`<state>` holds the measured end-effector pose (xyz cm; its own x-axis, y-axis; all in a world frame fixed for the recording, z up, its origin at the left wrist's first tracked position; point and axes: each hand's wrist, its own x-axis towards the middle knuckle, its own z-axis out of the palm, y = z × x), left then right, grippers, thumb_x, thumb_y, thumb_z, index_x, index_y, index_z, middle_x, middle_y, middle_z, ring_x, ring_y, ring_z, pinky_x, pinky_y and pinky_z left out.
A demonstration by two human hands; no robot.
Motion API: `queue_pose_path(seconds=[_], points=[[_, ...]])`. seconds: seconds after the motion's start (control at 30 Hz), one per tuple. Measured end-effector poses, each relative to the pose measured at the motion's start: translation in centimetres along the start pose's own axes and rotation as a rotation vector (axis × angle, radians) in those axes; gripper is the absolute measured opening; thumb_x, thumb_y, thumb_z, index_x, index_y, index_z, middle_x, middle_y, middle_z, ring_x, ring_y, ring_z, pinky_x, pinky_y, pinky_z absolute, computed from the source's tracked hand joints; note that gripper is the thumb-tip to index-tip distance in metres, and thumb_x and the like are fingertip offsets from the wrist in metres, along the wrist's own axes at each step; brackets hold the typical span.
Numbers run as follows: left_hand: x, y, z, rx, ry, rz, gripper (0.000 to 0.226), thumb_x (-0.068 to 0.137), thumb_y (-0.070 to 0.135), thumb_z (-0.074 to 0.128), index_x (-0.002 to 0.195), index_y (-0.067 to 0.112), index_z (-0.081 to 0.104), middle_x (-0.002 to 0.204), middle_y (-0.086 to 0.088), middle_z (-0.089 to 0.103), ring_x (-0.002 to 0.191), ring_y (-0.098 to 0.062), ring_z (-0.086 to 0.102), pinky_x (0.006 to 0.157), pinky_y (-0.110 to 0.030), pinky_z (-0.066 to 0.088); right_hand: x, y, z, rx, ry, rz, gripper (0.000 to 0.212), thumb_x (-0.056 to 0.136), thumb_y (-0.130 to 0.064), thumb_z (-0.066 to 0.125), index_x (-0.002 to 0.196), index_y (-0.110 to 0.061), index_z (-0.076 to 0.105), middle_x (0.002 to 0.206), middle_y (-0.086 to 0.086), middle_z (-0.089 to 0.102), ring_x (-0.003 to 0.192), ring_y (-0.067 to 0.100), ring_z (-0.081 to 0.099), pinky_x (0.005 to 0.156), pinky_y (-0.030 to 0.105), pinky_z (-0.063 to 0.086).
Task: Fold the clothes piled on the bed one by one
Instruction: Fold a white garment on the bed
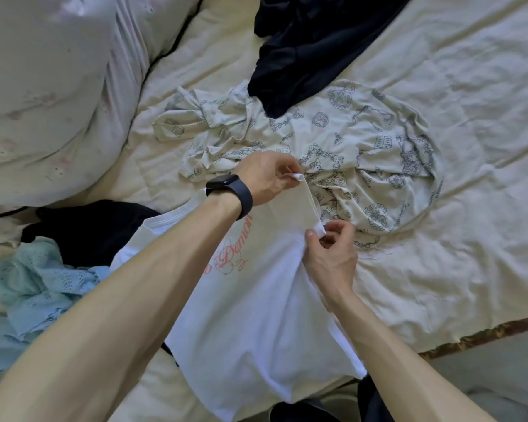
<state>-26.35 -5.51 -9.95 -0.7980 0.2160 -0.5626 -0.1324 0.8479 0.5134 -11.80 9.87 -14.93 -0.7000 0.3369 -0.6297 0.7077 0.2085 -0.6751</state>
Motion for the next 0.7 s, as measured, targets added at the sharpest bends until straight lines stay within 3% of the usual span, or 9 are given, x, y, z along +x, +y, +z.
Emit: queue_pose_path(seconds=[0.13,0.2,0.3,0.37,0.43,0.5,0.6,0.7], points=[[-3.1,0.0,-0.2,-0.019,0.096,0.048,0.013,0.092,0.031,0.069,0.102,0.025,0.075,0.098,0.005,0.072,0.096,-0.018,0.064,0.085,-0.036,0.050,-1.3,-0.3,0.1,0.021,-0.024,-0.045,0.032,0.080,-0.020,0.077,0.100,-0.035,0.057,0.083,-0.012,0.065,0.072,0.003,0.061,0.075,0.028,0.047],[-5.8,-0.4,-0.1,0.007,0.208,0.149,0.012,0.089,0.025,0.068,0.098,0.020,0.075,0.101,-0.001,0.072,0.097,-0.023,0.064,0.086,-0.042,0.050,-2.4,-0.2,0.1,-0.063,-0.036,-0.221,0.026,0.081,-0.011,0.075,0.092,-0.030,0.062,0.085,-0.009,0.065,0.076,0.005,0.061,0.073,0.027,0.047],[-11.3,-2.8,0.7,0.065,0.374,0.246,0.010,0.082,0.016,0.069,0.090,0.016,0.074,0.108,-0.004,0.068,0.101,-0.027,0.063,0.085,-0.039,0.049,-4.6,1.0,0.2,-0.199,-0.107,-0.541,0.024,0.077,0.004,0.074,0.089,-0.017,0.070,0.091,-0.006,0.060,0.079,0.000,0.057,0.072,0.017,0.045],[-15.1,-5.4,1.8,0.191,0.346,0.173,0.012,0.080,0.012,0.070,0.090,0.017,0.072,0.115,-0.006,0.065,0.100,-0.031,0.062,0.080,-0.040,0.050,-6.0,2.3,0.3,-0.357,-0.271,-0.623,0.025,0.079,0.000,0.075,0.097,-0.016,0.074,0.098,-0.002,0.061,0.083,0.014,0.061,0.073,0.027,0.049],[-17.9,-8.0,3.1,0.361,0.143,-0.050,0.023,0.079,0.008,0.067,0.097,0.022,0.071,0.131,-0.005,0.059,0.109,-0.034,0.060,0.081,-0.041,0.049,-7.5,3.6,0.3,-0.454,-0.430,-0.527,0.025,0.084,-0.012,0.075,0.107,-0.020,0.072,0.109,-0.004,0.063,0.083,0.014,0.061,0.076,0.025,0.047],[-19.4,-10.1,4.2,0.360,0.063,-0.298,0.034,0.079,0.003,0.059,0.103,0.026,0.066,0.141,0.000,0.050,0.120,-0.030,0.054,0.087,-0.039,0.046,-8.6,4.4,0.1,-0.403,-0.441,-0.284,0.022,0.087,-0.026,0.074,0.108,-0.025,0.068,0.109,-0.012,0.065,0.078,0.001,0.060,0.077,0.015,0.043],[-18.1,-10.4,4.3,0.044,0.287,-0.409,0.029,0.079,0.011,0.063,0.103,0.025,0.059,0.121,0.003,0.055,0.110,-0.023,0.055,0.084,-0.035,0.046,-8.8,4.2,0.1,-0.168,-0.364,0.162,0.022,0.089,-0.039,0.074,0.106,-0.027,0.066,0.101,-0.011,0.071,0.080,0.000,0.067,0.077,0.025,0.053],[-14.2,-8.3,3.7,-0.335,0.331,-0.559,0.047,0.076,0.052,0.062,0.110,0.021,0.055,0.111,0.005,0.058,0.101,-0.016,0.056,0.082,-0.031,0.041,-7.8,2.6,0.8,0.158,-0.346,0.416,0.032,0.091,-0.039,0.074,0.112,-0.017,0.066,0.104,-0.003,0.072,0.075,0.013,0.075,0.060,0.028,0.056]])
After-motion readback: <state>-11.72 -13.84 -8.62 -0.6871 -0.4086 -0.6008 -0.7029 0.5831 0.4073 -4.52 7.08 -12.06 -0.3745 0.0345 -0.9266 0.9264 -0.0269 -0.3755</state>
